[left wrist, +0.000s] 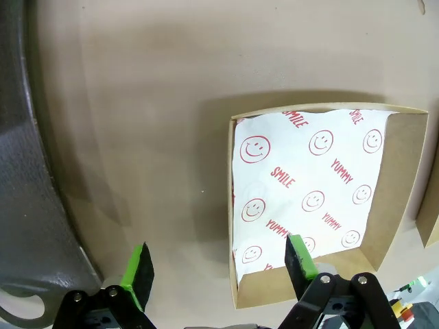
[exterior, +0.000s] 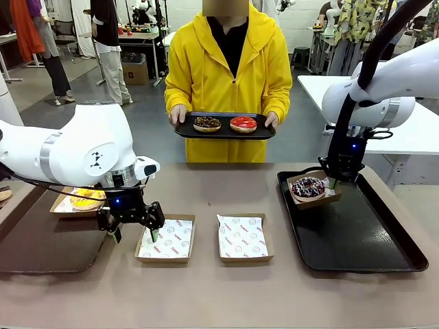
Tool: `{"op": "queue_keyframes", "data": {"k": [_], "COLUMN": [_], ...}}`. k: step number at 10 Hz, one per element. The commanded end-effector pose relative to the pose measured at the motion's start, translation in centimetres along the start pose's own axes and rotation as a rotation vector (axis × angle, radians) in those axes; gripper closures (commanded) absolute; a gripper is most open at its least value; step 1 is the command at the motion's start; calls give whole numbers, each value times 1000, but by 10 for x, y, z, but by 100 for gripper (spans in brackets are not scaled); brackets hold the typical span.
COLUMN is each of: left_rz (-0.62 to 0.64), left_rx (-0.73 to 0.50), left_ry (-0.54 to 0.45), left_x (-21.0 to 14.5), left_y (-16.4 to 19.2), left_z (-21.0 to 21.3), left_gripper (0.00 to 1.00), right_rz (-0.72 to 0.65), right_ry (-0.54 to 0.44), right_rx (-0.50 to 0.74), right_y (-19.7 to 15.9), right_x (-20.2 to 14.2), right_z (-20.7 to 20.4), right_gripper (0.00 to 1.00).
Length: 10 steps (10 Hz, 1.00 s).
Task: Individually package the donuts and arrange them on the tray.
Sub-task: Place the picked Paper togo box on the Handle tray while simultaneously picking up another Paper togo box from the table with the other hand.
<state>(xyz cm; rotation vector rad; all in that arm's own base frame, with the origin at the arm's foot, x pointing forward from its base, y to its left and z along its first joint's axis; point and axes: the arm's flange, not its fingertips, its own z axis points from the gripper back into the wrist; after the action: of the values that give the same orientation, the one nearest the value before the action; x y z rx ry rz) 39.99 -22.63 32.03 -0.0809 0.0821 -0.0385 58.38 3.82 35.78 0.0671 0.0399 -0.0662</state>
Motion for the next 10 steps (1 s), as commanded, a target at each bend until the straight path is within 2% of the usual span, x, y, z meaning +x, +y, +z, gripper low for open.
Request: {"op": "queue_keyframes", "data": {"k": [1, 3, 6, 10], "left_rz": [-1, -4, -11, -15], "left_rx": [11, 14, 58, 77], "left_ry": [-12, -18, -102, -127], "left_x": [6, 7, 5, 5], "left_y": [-8, -10, -12, -13], "left_z": [-6, -7, -5, -4], "left_gripper": [0, 0, 0, 0], "right_rz": [-1, -8, -10, -18], "right_ry": [-17, -29, -64, -83], "right_rx": [1, 3, 7, 2], "right_y": [-1, -1, -1, -1], "right_x": [8, 9, 8, 6], "right_z": [-4, -9, -12, -13], "right_gripper": [98, 98, 98, 98]}}
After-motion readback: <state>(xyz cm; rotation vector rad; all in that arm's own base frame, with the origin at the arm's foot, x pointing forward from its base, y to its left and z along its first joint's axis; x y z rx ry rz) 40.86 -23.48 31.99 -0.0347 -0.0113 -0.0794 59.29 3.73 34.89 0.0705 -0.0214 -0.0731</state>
